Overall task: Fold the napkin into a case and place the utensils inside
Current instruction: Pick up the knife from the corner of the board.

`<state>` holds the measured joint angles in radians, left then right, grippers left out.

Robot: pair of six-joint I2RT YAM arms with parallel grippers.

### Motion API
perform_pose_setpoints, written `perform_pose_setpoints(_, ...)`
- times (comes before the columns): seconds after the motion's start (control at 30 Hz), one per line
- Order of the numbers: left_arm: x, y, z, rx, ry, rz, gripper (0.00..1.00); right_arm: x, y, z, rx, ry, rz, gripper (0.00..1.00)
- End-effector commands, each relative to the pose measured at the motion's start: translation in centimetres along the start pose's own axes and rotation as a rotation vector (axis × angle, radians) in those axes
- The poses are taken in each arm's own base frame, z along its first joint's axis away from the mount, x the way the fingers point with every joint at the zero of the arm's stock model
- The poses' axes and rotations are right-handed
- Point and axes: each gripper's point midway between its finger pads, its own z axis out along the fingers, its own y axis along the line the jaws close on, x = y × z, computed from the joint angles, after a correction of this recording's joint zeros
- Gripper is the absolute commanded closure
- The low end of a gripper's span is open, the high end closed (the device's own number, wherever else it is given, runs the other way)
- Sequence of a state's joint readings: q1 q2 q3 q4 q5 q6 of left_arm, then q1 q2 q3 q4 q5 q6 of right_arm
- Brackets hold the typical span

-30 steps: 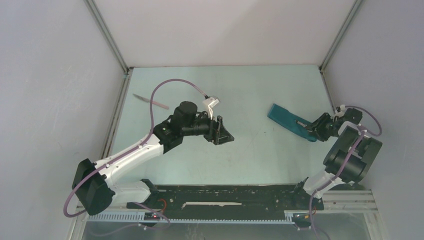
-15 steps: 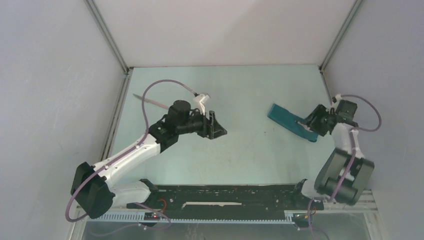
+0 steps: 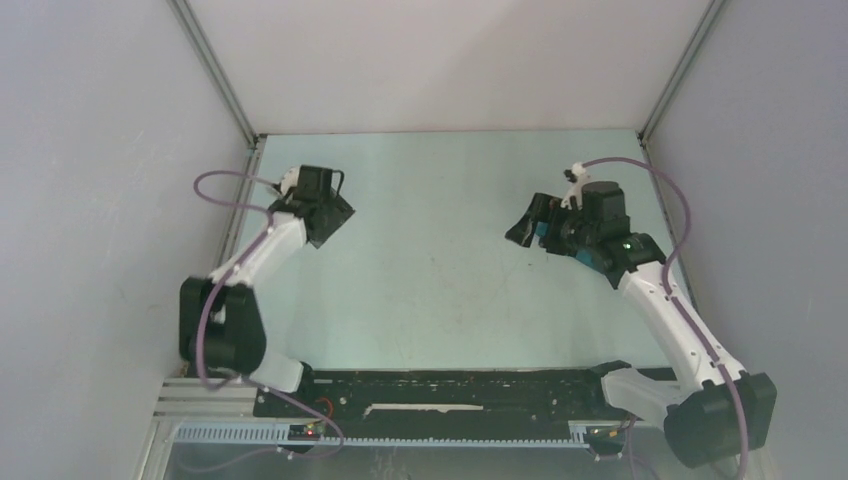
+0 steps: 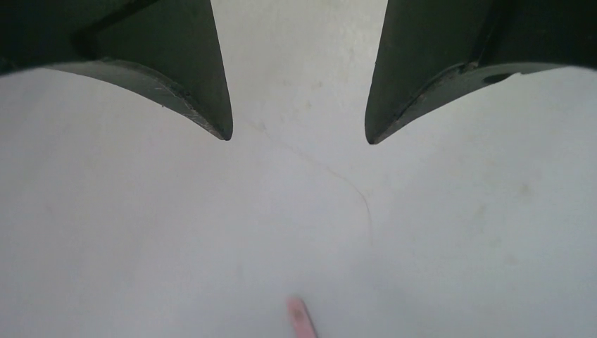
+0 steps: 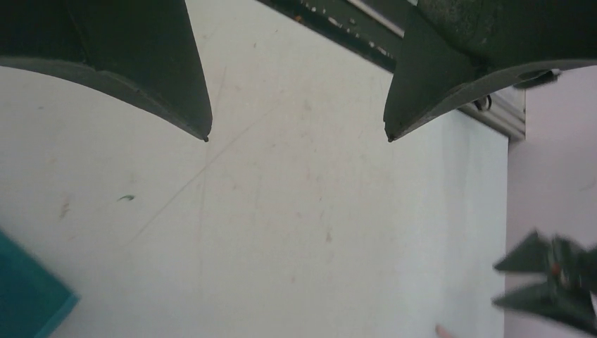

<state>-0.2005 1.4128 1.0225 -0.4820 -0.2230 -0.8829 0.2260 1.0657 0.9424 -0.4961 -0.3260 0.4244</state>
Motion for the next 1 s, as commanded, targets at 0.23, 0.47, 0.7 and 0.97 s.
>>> perform_pose_setpoints(0.23,-8.1,0.5,7.2,-0.467,-0.054,-0.152,0.25,4.6,1.9,-0.4,0.009,0.180,-0.053,0.00)
perform_pose_setpoints(0.47,-8.1,-0.7,11.9,-0.543,0.039,-0.221,0.26,4.6,0.9,-0.6,0.037,0.169,-0.080,0.00)
perform_pose_setpoints(0.7,-7.2,0.0,14.7,-0.543,0.102,-0.368,0.33,4.1,0.0,-0.8,0.046,0.151,-0.080,0.00)
perform_pose_setpoints(0.97,-6.3,2.3,15.2,-0.631,0.115,-0.443,0.32,4.0,-0.6,-0.7,0.035,0.149,-0.044,0.00)
